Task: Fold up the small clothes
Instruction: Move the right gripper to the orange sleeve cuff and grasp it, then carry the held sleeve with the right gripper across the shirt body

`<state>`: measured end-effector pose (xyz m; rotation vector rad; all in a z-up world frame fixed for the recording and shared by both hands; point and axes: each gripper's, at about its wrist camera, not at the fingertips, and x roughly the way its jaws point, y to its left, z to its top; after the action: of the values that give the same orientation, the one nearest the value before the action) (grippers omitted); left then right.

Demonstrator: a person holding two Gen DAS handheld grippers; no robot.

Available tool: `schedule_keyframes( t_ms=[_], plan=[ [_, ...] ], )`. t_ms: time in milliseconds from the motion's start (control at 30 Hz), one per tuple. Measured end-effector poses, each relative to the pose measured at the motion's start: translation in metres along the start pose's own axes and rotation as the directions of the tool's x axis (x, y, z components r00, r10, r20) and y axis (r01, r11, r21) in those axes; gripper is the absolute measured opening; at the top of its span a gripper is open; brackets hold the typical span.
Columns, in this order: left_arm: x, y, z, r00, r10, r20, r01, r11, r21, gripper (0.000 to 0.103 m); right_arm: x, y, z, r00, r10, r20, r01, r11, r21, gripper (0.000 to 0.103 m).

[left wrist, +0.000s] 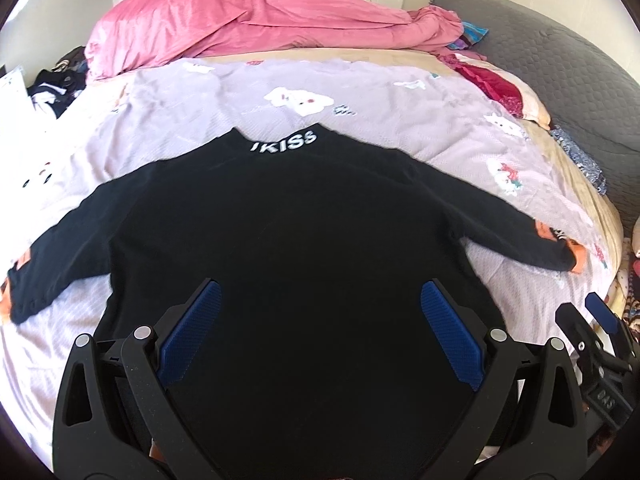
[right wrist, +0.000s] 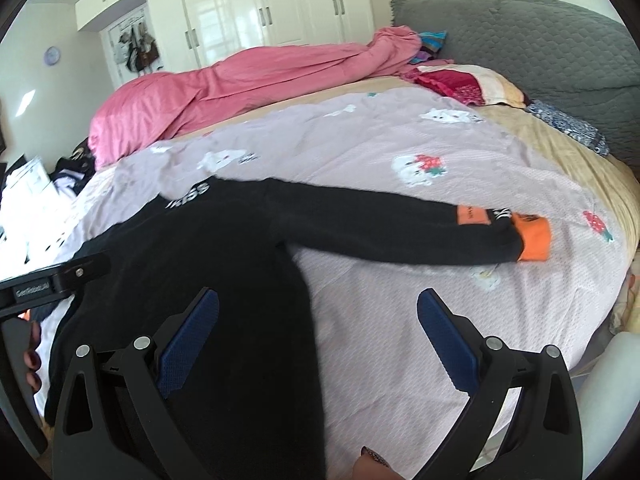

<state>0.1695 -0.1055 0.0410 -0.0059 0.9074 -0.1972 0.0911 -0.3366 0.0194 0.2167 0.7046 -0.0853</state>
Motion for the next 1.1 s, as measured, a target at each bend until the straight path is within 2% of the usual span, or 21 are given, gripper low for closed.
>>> schedule_keyframes(
  t_ms=[333,700,833,1100],
  plan=[
    [0.034,-0.018,0.029,0.999,-0.031,-0.023,0.032,0.999,0.040,0.094,0.019,-0.058,0.024,0.992,-0.129,-0.004,0.129,0.985,0.117,0.099],
    [0.069,-0.039,0.055,0.998,-0.037,-0.050,0.040,0.997,0.069,0.094,0.038,-0.128,0.034,0.968,-0.243,-0.056,0.249,0.932,0.265,0.099],
    [0.081,-0.044,0.059,0.996,-0.064,-0.066,0.068,0.996,0.065,0.094,0.050,-0.148,0.035,0.961,-0.260,-0.092,0.276,0.912,0.302,0.099],
    [0.097,-0.038,0.061,0.996,-0.056,-0.064,0.062,0.994,0.085,0.094,0.081,-0.185,0.041,0.950,-0.271,-0.156,0.309,0.884,0.351,0.099]
  ],
)
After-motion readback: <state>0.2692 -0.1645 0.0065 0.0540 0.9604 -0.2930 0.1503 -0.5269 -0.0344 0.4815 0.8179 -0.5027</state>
